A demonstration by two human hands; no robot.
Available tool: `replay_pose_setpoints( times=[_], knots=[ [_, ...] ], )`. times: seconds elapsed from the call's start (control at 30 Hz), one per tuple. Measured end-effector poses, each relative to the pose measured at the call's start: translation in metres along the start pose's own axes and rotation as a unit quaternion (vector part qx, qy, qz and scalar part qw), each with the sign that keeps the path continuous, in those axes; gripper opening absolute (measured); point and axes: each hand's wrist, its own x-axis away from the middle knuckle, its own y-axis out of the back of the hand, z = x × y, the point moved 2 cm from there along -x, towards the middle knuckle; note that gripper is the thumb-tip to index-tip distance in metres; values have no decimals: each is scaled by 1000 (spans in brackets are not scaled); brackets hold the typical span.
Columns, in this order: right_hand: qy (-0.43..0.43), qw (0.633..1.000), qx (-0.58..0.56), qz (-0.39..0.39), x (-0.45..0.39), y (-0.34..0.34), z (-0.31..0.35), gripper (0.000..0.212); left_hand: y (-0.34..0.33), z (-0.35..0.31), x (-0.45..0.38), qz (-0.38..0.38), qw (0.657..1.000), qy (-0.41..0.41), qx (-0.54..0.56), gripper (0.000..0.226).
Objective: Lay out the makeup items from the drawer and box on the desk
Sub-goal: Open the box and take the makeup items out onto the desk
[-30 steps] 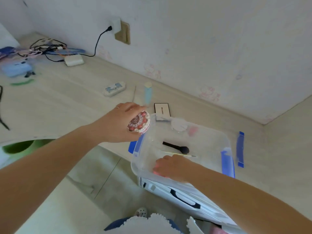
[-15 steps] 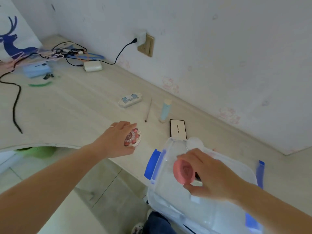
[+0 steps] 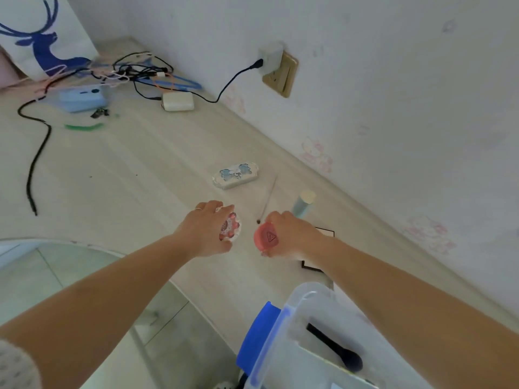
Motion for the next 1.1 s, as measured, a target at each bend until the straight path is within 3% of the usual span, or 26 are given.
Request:
replay_pose_setpoints(
  times=[0.3,0.6,0.73,0.87,0.97,1.1],
  knots=[
    [-23,999,10,38,-55,-37,3,84,-25,18,-21,-27,995,92,12,82],
    [-24,998,-27,42,-64,-44,2,75,-36,35,-23,-71,975,167,128,88],
    [-29,996,-53,66,-64,-41,3,81,-38,33,-19,-66,970,174,158,90],
    [-23,991,-125,34,-39,-20,-1,73,-21,16,-10,-117,970,122,174,77],
    [6,975,-218,-43,5,0,-9,58,9,-16,8,-192,956,43,217,49],
    [7,945,-284,-162,84,23,-28,46,48,-72,47,-213,945,-100,228,23]
  ],
)
